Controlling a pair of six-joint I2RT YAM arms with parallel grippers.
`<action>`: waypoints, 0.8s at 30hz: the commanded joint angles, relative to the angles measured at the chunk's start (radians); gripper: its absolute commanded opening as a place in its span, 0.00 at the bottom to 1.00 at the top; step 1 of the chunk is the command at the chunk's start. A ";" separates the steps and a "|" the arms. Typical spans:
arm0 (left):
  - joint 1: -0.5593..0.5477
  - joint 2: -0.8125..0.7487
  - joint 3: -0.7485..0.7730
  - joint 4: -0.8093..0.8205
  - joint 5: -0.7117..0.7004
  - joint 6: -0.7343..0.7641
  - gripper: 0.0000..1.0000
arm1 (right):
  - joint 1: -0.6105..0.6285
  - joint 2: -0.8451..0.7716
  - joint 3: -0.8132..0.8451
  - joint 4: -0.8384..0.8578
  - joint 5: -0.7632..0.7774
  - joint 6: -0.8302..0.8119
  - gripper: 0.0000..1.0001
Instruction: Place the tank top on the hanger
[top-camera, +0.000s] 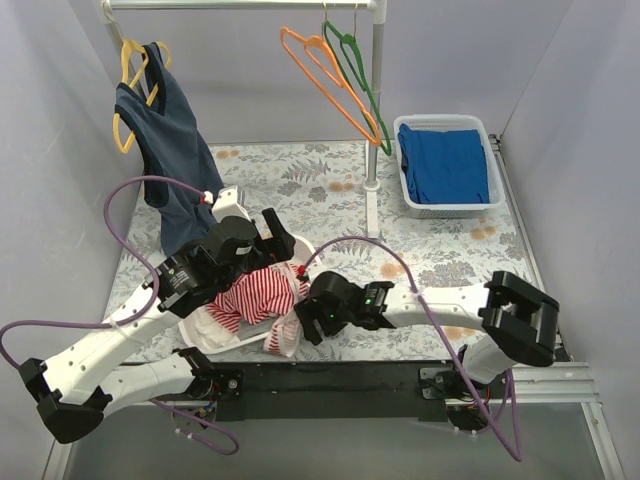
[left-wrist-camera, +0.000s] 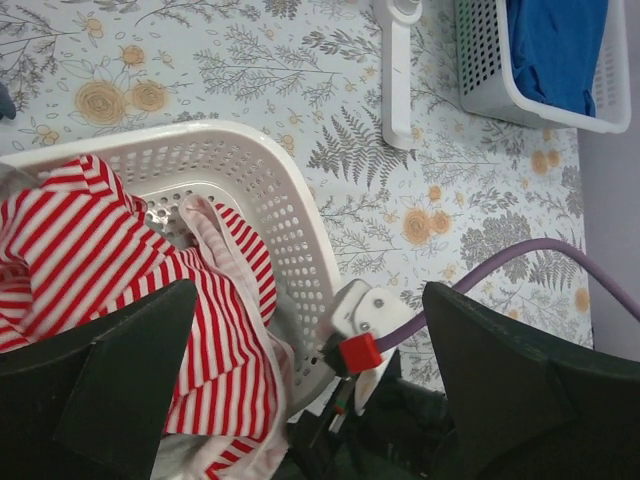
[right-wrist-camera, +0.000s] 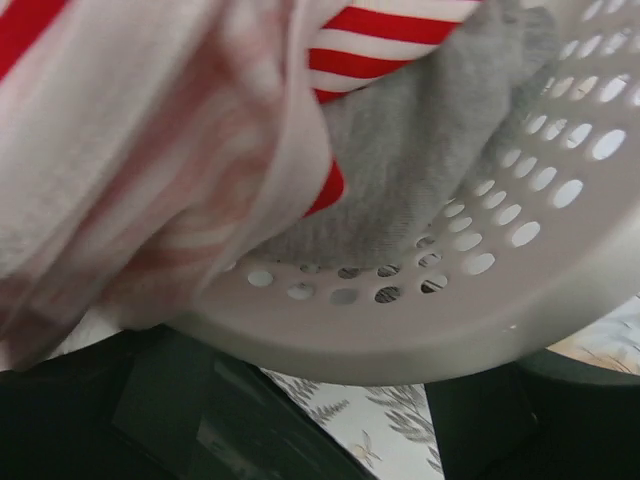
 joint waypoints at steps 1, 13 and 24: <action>0.006 0.027 0.068 -0.074 -0.066 -0.019 0.98 | 0.044 0.098 0.118 0.067 -0.020 0.007 0.82; 0.076 0.057 0.126 -0.059 -0.049 0.036 0.98 | 0.048 0.303 0.338 0.252 -0.257 -0.081 0.83; 0.111 0.079 0.129 -0.023 0.003 0.067 0.98 | 0.029 0.032 0.104 0.230 -0.064 -0.076 0.85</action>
